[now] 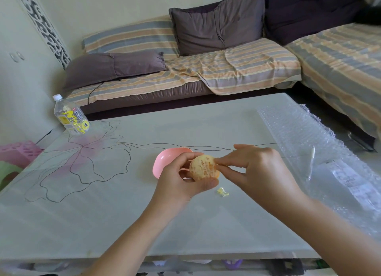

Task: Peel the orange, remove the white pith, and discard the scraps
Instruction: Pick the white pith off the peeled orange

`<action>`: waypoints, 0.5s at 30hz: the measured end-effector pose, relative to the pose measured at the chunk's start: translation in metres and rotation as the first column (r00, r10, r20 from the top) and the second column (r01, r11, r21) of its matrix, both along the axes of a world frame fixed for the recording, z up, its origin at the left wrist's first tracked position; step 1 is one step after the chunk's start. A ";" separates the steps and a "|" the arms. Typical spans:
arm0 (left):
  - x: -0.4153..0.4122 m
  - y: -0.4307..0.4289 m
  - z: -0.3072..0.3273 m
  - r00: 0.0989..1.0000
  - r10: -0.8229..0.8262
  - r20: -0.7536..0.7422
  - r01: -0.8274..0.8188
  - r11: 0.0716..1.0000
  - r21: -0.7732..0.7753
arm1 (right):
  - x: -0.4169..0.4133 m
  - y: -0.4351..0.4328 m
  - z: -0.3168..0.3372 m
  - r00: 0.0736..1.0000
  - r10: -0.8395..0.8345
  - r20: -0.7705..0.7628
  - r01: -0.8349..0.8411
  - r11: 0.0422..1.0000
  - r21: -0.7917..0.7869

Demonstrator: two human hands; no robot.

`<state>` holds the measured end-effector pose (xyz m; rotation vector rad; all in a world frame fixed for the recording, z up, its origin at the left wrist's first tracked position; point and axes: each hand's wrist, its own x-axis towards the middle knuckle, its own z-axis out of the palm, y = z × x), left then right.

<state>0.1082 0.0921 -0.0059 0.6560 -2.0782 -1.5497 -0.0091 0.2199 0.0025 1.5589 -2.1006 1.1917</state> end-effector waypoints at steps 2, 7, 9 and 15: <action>-0.002 0.001 0.001 1.000 0.009 -0.009 -0.009 1.000 -0.022 | -0.001 0.001 0.001 1.000 -0.012 -0.029 0.012 1.000 0.006; -0.005 0.005 0.006 0.999 0.046 -0.019 -0.046 0.999 -0.018 | -0.002 0.001 0.003 0.996 -0.049 -0.071 0.049 0.999 -0.002; -0.006 0.006 0.007 0.999 0.051 -0.015 -0.051 0.998 -0.020 | -0.002 0.000 0.003 0.993 -0.068 -0.096 0.067 0.998 -0.008; -0.005 0.005 0.008 0.998 0.056 -0.004 -0.056 0.998 -0.026 | -0.001 -0.003 0.001 0.992 -0.064 -0.109 0.062 0.998 -0.021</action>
